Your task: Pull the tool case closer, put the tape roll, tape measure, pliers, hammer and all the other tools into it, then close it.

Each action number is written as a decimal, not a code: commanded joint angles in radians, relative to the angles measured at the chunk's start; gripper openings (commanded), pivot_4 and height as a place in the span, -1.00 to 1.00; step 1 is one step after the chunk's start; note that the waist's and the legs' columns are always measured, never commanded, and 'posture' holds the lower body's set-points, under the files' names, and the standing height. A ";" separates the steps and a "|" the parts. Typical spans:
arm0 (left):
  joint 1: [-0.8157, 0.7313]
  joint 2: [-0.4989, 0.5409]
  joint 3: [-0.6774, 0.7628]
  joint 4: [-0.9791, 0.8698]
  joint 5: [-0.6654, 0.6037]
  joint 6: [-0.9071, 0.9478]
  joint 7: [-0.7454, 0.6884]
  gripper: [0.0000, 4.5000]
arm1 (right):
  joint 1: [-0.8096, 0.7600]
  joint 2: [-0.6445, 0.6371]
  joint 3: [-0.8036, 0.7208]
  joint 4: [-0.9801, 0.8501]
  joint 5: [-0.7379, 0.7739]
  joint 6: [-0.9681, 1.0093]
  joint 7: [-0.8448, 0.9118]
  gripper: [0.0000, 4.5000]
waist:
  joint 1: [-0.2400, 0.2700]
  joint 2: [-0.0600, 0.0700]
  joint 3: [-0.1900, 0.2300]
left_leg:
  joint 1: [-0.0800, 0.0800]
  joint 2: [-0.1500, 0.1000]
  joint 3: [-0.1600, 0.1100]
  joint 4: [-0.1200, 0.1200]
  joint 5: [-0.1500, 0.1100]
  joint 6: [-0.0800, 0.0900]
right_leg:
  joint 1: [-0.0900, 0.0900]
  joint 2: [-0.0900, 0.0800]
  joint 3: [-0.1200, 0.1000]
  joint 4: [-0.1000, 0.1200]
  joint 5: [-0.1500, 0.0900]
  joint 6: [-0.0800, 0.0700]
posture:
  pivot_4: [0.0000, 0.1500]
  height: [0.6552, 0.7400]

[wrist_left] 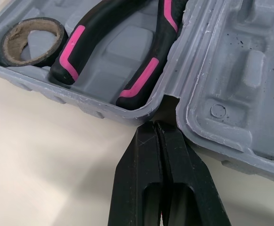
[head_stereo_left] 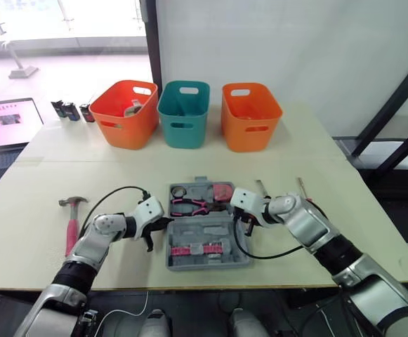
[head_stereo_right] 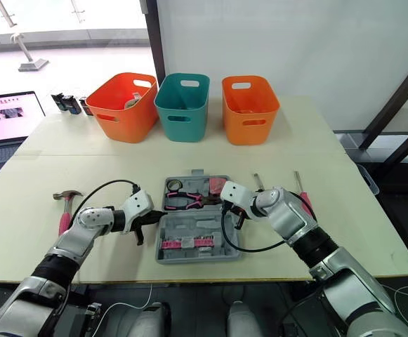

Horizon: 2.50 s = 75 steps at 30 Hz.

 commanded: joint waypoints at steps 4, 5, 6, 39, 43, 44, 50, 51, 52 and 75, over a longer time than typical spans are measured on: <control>-0.025 0.016 0.023 0.071 0.012 -0.041 0.034 -0.97 | -0.014 0.034 -0.022 -0.013 -0.012 -0.016 0.014 -1.00 | -0.004 0.000 0.000 | 0.000 0.000 -0.001 0.000 0.000 0.000 | 0.000 0.001 0.000 0.000 0.000 0.000 | 1.00 1.00; -0.021 0.020 0.024 0.067 0.010 -0.042 0.032 -0.97 | -0.012 0.035 -0.023 -0.022 -0.011 -0.009 0.021 -1.00 | -0.004 0.000 0.000 | 0.000 0.000 -0.001 0.000 0.000 0.000 | 0.000 0.001 0.000 0.000 0.000 0.000 | 1.00 1.00; -0.011 0.023 0.024 0.056 0.007 -0.040 0.026 -0.97 | -0.009 0.035 -0.024 -0.031 -0.010 -0.003 0.025 -1.00 | -0.004 0.000 0.000 | 0.000 0.000 -0.001 0.000 0.000 0.000 | 0.000 0.001 0.000 0.001 0.000 0.000 | 1.00 1.00; 0.044 0.067 0.070 -0.007 -0.023 0.005 0.049 -0.97 | -0.047 0.126 -0.051 0.045 -0.067 -0.049 -0.035 -1.00 | -0.029 0.000 0.000 | 0.001 0.001 -0.002 -0.003 0.000 0.000 | -0.001 0.002 0.000 0.001 0.000 0.001 | 1.00 1.00; 0.024 0.083 0.083 0.038 -0.022 -0.012 0.055 -0.97 | -0.045 0.143 -0.043 0.036 -0.064 -0.050 -0.021 -1.00 | -0.029 0.000 0.000 | 0.001 0.001 -0.002 -0.004 0.000 0.000 | -0.001 0.002 0.000 0.001 0.000 0.002 | 1.00 1.00; 0.024 0.086 0.085 0.043 -0.023 -0.014 0.053 -0.97 | -0.040 0.146 -0.039 0.026 -0.062 -0.043 -0.014 -1.00 | -0.030 0.000 0.000 | 0.000 0.001 -0.002 -0.004 0.000 0.000 | -0.002 0.002 0.000 0.001 0.001 0.003 | 1.00 1.00; 0.057 0.086 0.083 0.015 -0.031 -0.012 0.035 -0.97 | -0.028 0.147 -0.038 0.003 -0.062 -0.021 -0.003 -1.00 | -0.029 0.000 0.000 | 0.001 0.001 -0.002 -0.006 0.000 0.000 | -0.003 0.002 0.000 0.001 0.001 0.004 | 1.00 1.00; 0.066 0.084 0.082 0.006 -0.032 -0.011 0.034 -0.97 | -0.024 0.147 -0.039 -0.006 -0.058 -0.013 0.002 -1.00 | -0.029 0.000 0.000 | 0.001 0.001 -0.002 -0.007 0.000 0.000 | -0.003 0.002 0.000 0.001 0.001 0.004 | 1.00 1.00; 0.072 0.083 0.082 -0.001 -0.033 -0.010 0.034 -0.97 | -0.022 0.147 -0.039 -0.012 -0.055 -0.007 0.005 -1.00 | -0.029 0.000 0.000 | 0.001 0.001 -0.002 -0.007 0.000 0.000 | -0.003 0.002 0.000 0.001 0.001 0.004 | 1.00 1.00; 0.145 0.063 0.049 -0.121 -0.054 0.042 -0.005 -0.97 | 0.049 0.141 -0.012 -0.139 -0.058 0.098 0.023 -1.00 | -0.024 0.000 0.000 | 0.001 0.001 -0.002 -0.012 0.000 0.000 | -0.003 0.002 0.000 0.000 0.000 0.006 | 1.00 1.00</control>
